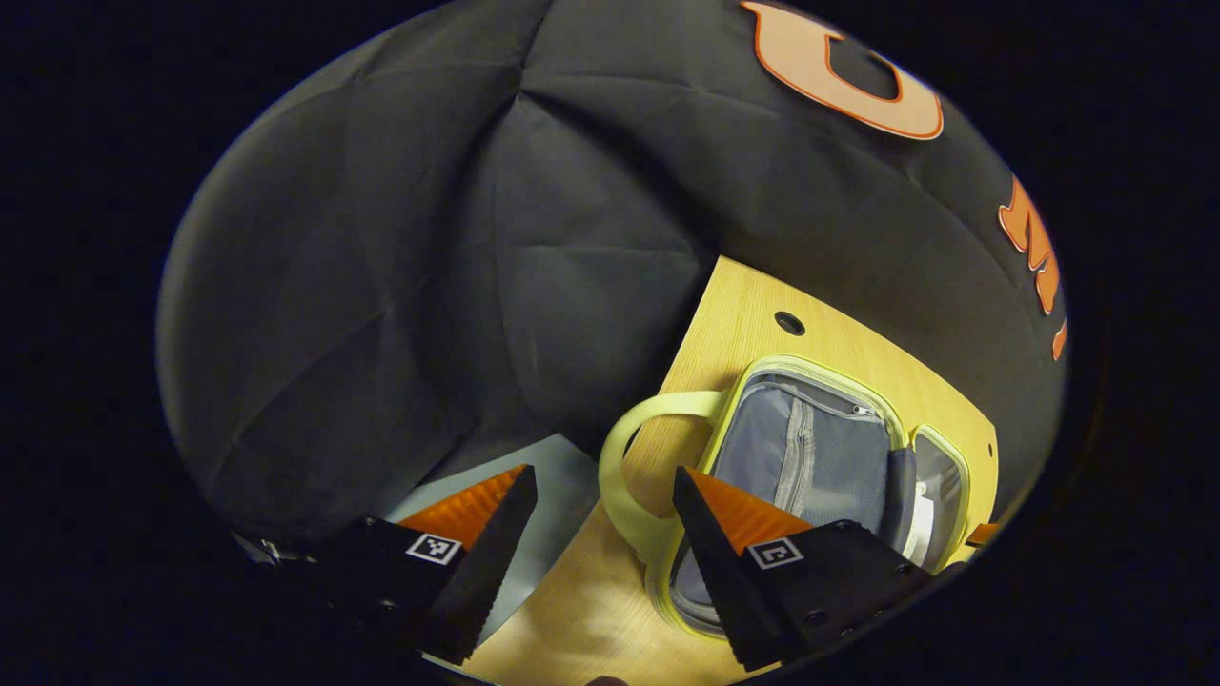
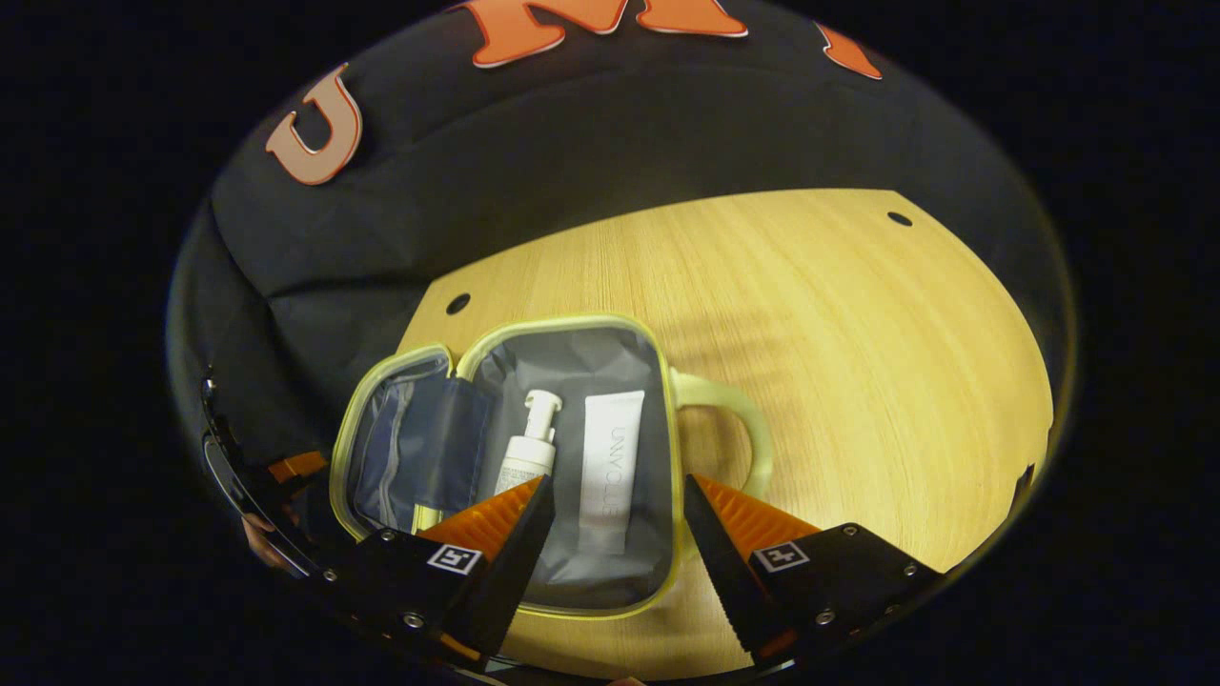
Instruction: First open the suitcase, pack the skin care products into it, and then close the suitcase.
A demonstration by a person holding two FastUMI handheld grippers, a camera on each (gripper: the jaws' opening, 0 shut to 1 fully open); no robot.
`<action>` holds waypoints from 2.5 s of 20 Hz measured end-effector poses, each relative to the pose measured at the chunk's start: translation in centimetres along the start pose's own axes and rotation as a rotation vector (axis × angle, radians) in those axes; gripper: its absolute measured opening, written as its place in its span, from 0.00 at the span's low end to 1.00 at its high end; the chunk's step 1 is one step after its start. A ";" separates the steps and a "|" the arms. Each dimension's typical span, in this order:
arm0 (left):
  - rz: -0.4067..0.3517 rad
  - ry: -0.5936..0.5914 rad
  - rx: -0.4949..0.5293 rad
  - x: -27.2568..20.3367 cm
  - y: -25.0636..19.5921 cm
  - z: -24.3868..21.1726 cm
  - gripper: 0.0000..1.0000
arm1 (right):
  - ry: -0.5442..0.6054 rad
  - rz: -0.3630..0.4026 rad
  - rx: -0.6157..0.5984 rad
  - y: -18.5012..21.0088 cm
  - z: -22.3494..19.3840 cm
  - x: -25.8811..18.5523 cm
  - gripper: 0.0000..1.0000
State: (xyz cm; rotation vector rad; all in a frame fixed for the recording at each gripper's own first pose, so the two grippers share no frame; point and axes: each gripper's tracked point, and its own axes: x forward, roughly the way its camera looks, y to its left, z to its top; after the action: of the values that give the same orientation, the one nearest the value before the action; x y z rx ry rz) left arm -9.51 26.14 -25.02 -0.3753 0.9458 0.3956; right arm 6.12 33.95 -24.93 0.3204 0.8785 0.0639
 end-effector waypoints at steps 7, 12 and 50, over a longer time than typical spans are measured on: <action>-0.088 0.078 -0.123 2.1 1.0 0.9 0.93 | -0.291 -0.037 -0.125 -1.4 6.4 -5.9 0.94; -0.138 0.147 -0.134 3.7 0.1 0.0 0.60 | -0.392 -0.066 -0.140 -2.1 9.1 -8.7 0.94; -0.335 -0.343 0.312 -20.9 -19.2 8.3 0.06 | -0.527 0.027 -0.217 -7.1 13.6 -10.7 0.95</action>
State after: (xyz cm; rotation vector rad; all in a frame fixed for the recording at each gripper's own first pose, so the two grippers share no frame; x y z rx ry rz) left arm -5.36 10.14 -0.52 -0.1666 0.5817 0.0006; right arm 9.14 21.79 -10.95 0.1334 0.3395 0.0937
